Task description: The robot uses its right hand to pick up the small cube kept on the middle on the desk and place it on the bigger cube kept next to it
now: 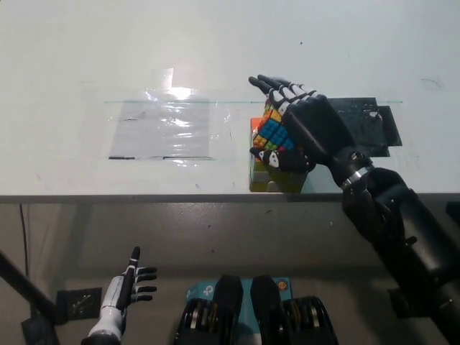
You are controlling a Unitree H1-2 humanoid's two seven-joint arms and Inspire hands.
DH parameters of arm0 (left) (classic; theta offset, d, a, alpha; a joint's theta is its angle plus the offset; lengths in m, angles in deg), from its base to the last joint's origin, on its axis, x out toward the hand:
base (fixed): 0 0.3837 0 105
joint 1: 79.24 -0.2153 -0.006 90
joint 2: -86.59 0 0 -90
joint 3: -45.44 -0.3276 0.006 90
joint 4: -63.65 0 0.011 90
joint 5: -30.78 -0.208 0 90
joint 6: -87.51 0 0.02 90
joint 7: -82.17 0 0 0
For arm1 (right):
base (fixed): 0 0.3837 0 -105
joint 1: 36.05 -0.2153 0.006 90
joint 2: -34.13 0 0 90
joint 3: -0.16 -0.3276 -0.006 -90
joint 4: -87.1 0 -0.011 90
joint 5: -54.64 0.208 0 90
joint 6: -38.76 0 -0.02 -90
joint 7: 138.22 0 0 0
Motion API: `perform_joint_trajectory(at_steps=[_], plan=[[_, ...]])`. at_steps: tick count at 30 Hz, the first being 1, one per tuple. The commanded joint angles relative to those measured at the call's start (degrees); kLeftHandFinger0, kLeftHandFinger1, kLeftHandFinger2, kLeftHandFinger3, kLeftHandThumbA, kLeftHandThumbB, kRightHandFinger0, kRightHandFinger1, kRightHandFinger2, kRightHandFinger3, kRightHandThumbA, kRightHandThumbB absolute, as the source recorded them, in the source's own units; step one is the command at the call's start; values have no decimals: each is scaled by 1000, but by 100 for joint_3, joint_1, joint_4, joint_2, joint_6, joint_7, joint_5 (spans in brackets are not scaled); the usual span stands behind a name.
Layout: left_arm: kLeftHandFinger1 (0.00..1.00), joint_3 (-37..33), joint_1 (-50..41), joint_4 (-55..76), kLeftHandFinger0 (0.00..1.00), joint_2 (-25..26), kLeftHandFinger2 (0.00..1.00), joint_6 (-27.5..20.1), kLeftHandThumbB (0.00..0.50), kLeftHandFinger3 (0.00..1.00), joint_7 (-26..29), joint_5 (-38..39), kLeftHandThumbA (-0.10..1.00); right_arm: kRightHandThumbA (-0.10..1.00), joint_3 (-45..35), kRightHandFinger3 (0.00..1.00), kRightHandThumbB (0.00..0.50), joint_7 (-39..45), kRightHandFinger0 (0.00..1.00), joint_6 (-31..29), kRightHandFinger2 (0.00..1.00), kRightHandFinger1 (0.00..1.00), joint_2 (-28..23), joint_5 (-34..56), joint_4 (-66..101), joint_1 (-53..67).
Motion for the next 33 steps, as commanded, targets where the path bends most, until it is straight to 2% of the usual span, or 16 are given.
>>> perform_joint_trajectory(at_steps=[1, 4, 5, 7, 8, 10, 12, 15, 16, 21, 23, 26, 30, 33], plan=[[607, -13, 115, 91, 662, 60, 652, -17, 212, 594, 36, -2, 1000, 941, 54, 1000, 332, 247, 1000, 352, 1000, 1000, -153, -322, 203, -227], [611, -2, 136, -19, 652, 62, 677, -94, 217, 624, 27, 19, 1000, 974, 35, 1000, 335, 272, 1000, 374, 1000, 1000, -196, -346, 304, -221], [635, -11, 105, 48, 670, 62, 697, -43, 220, 637, 17, 9, 1000, 949, -3, 1000, 367, 156, 1000, 344, 1000, 1000, -197, -341, 271, -237], [603, -11, 89, 82, 637, 52, 663, -27, 212, 619, 30, 6, 1000, 992, 2, 1000, 413, 125, 1000, 374, 1000, 1000, -213, -396, 288, -255], [602, -9, 75, 81, 636, 46, 661, -51, 212, 618, 35, 7, 1000, 993, 15, 1000, 414, 109, 1000, 397, 1000, 1000, -217, -436, 288, -263], [624, -32, 65, 118, 676, 62, 673, -9, 210, 616, 12, -14, 1000, 1000, 57, 1000, 471, -46, 1000, 388, 1000, 1000, -241, -606, 247, -312], [617, -9, 62, 153, 660, 41, 661, 33, 215, 604, 34, 7, 1000, 1000, 21, 1000, 499, -19, 1000, 342, 1000, 1000, -232, -552, 264, -348], [598, 6, 44, 144, 641, 31, 629, -36, 207, 579, 28, 31, 1000, 1000, -26, 1000, 496, 164, 1000, 366, 1000, 1000, -216, -450, 378, -341], [598, 0, 34, 156, 639, 25, 631, -30, 220, 580, 30, 22, 1000, 1000, -29, 1000, 489, 263, 1000, 411, 1000, 1000, -215, -433, 419, -344], [622, -15, 19, 140, 657, 38, 685, -93, 196, 628, -20, 25, 1000, 1000, -48, 1000, 488, 317, 1000, 415, 1000, 1000, -197, -386, 477, -340], [637, -40, 2, 214, 683, 30, 697, 14, 208, 637, 61, -43, 1000, 1000, -46, 1000, 488, 272, 1000, 378, 1000, 1000, -201, -401, 478, -348], [607, -56, 0, 131, 659, 45, 662, -79, 213, 604, 79, -59, 1000, 1000, -76, 1000, 496, 190, 1000, 288, 1000, 1000, -166, -312, 449, -339], [627, -35, 19, 94, 668, 52, 677, -5, 236, 615, 84, -32, 1000, 999, -140, 1000, 498, 286, 1000, 316, 1000, 1000, -96, -190, 572, -383], [613, -16, 2, 155, 659, 37, 658, 49, 226, 596, 89, -13, 1000, 970, -206, 1000, 496, 409, 1000, 361, 1000, 1000, -40, -62, 706, -371]])
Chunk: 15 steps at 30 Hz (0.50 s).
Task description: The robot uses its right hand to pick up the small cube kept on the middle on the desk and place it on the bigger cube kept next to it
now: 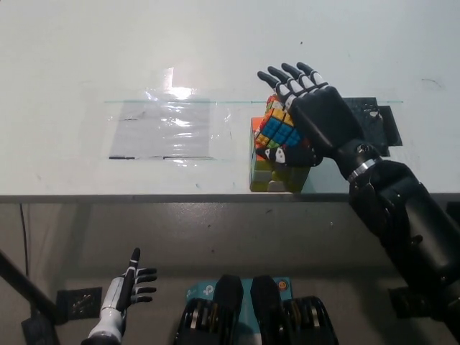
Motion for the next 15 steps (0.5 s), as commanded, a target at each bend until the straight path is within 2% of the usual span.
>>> perform_joint_trajectory(at_steps=[1, 4, 7, 8, 12, 14, 15], plan=[[613, -3, 27, 139, 662, 35, 666, 26, 230, 608, 89, -14, 1000, 971, -159, 1000, 497, 140, 1000, 25, 1000, 1000, 55, 264, 344, -319], [563, 15, 83, 11, 597, 50, 615, -94, 223, 550, 42, 29, 1000, 981, -210, 1000, 491, 459, 1000, 182, 1000, 1000, 119, 403, 906, -94], [563, 17, 83, -26, 599, 73, 619, -161, 221, 555, -25, 52, 1000, 992, -208, 1000, 494, 518, 1000, 237, 1000, 1000, 130, 381, 1054, -11], [578, -1, 77, -6, 615, 78, 632, -114, 242, 568, 11, 12, 1000, 988, -221, 1000, 493, 602, 1000, 279, 1000, 1000, 135, 422, 1177, 43], [576, 23, 84, 8, 604, 62, 613, -63, 229, 542, 53, 21, 1000, 971, -303, 1000, 495, 895, 1000, 458, 1000, 1000, 166, 591, 1542, 224], [573, 29, 112, -41, 603, 51, 610, -74, 248, 546, 73, 22, 1000, 967, -335, 1000, 492, 1011, 1000, 497, 1000, 1000, 177, 687, 1694, 300], [567, 33, 109, -31, 606, 46, 606, -83, 242, 558, 54, 35, 1000, 973, -354, 1000, 496, 1052, 1000, 496, 1000, 1000, 184, 758, 1793, 363]])
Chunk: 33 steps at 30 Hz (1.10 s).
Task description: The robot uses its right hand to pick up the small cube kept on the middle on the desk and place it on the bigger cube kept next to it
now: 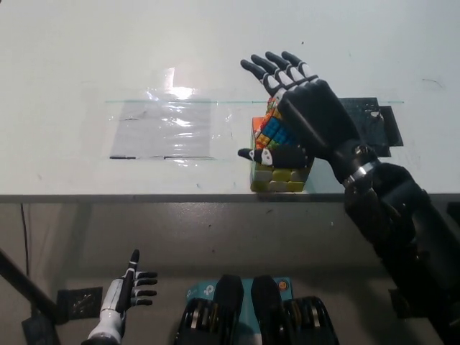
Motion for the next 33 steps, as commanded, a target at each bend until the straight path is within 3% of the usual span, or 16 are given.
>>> perform_joint_trajectory(at_steps=[1, 8, 13, 18, 21, 23, 25, 27, 29, 31, 33], plan=[[578, 4, 104, 45, 623, 49, 615, -48, 238, 568, 42, 21, 1000, 977, -162, 1000, 490, 414, 1000, 220, 1000, 1000, 33, 385, 512, 9], [564, 8, 127, -16, 600, 48, 603, -136, 231, 539, 68, 17, 1000, 1000, -381, 1000, 492, 810, 1000, 500, 1000, 1000, -16, 631, 1423, 372], [615, -25, 129, -83, 659, 84, 680, -187, 232, 631, 62, -24, 1000, 976, -695, 1000, 462, 1142, 1000, 818, 1000, 1000, -151, 920, 2507, 960], [542, 34, 41, 60, 578, 48, 615, -127, 236, 562, 41, 51, 1000, 960, -913, 1000, 446, 1269, 1000, 954, 1000, 1000, -247, 934, 3414, 1676], [592, 43, 57, -53, 625, 62, 666, -196, 253, 618, -37, 85, 1000, 948, -1204, 1000, 451, 1002, 1000, 841, 1000, 1000, -231, 931, 3925, 2425], [590, 56, 52, -49, 621, 60, 651, -208, 243, 604, -60, 108, 1000, 966, -1375, 1000, 461, 1030, 1000, 995, 1000, 1000, -161, 866, 4176, 2783], [604, 47, 51, -55, 644, 64, 657, -221, 245, 600, -67, 96, 1000, 958, -1516, 1000, 432, 1013, 1000, 1044, 1000, 1000, -128, 921, 4270, 3074], [563, 75, 16, 50, 605, 38, 612, -189, 230, 558, -66, 133, 1000, 914, -1711, 1000, 391, 688, 1000, 804, 1000, 1000, -63, 1056, 4157, 3508], [556, 56, -1, 106, 601, 39, 607, -147, 227, 548, -34, 94, 1000, 919, -1843, 1000, 385, 465, 1000, 644, 1000, 1000, 35, 1079, 3991, 3743], [568, 37, 42, 36, 619, 43, 635, -123, 227, 585, 36, 44, 1000, 901, -2085, 1000, 353, -203, 1000, 296, 1000, 1000, 277, 1095, 3409, 4258], [573, 16, 47, 16, 622, 53, 647, -139, 227, 602, 44, 14, 1000, 900, -2152, 1000, 346, -363, 1000, 171, 1000, 1000, 350, 1042, 3256, 4340]])
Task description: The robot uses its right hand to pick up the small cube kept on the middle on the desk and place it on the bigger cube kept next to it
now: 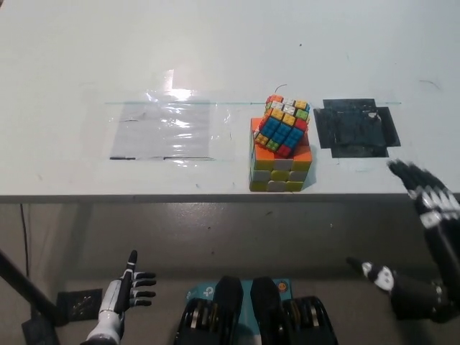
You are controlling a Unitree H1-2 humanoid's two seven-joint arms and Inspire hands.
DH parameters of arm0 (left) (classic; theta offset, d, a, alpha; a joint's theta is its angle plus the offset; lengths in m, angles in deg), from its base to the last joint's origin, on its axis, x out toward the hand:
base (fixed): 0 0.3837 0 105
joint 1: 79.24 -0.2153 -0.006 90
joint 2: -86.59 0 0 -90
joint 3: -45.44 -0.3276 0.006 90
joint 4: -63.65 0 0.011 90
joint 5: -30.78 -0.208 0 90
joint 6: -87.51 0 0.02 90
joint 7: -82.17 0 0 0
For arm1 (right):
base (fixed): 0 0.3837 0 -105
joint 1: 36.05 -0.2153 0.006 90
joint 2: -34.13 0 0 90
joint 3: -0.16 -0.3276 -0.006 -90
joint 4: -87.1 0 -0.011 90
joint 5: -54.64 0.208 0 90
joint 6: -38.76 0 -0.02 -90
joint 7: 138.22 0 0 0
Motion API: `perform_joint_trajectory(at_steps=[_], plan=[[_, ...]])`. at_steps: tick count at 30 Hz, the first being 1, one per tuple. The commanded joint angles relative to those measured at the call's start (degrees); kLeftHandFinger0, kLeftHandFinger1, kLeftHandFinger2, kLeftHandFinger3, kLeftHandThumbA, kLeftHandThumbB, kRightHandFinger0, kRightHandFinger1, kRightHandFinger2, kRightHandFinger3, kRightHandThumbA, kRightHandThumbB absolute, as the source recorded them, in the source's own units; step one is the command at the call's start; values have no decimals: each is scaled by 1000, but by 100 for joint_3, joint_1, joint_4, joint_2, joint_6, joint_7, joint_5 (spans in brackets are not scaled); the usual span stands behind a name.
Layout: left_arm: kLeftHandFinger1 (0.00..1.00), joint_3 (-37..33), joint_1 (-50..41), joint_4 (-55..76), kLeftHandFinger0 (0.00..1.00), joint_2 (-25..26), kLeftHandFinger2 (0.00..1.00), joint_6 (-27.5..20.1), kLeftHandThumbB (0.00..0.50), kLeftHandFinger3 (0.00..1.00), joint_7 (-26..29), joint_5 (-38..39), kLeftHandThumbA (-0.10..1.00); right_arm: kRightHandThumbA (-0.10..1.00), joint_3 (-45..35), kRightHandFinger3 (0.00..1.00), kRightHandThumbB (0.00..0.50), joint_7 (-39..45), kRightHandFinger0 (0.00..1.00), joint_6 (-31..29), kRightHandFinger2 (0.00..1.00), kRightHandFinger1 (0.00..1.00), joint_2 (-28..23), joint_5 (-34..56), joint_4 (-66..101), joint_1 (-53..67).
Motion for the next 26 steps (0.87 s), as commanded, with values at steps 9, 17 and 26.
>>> perform_joint_trajectory(at_steps=[9, 17, 26], plan=[[564, -50, 107, -152, 621, 47, 638, -213, 252, 593, 87, -47, 1000, 764, -836, 1000, 232, -1910, 1000, -816, 1000, 1000, 805, 661, -2731, 255], [570, 0, 63, 24, 622, -20, 631, -115, 216, 588, 28, 39, 1000, 694, -1251, 1000, 173, -2013, 1000, -1079, 1000, 1000, 1153, 1533, -4024, -146], [600, -3, 57, -9, 658, -126, 665, -157, 214, 623, 100, 24, 1000, 646, -1220, 1000, 127, -1932, 1000, -1329, 1000, 1000, 1026, 1913, -4417, -252]])
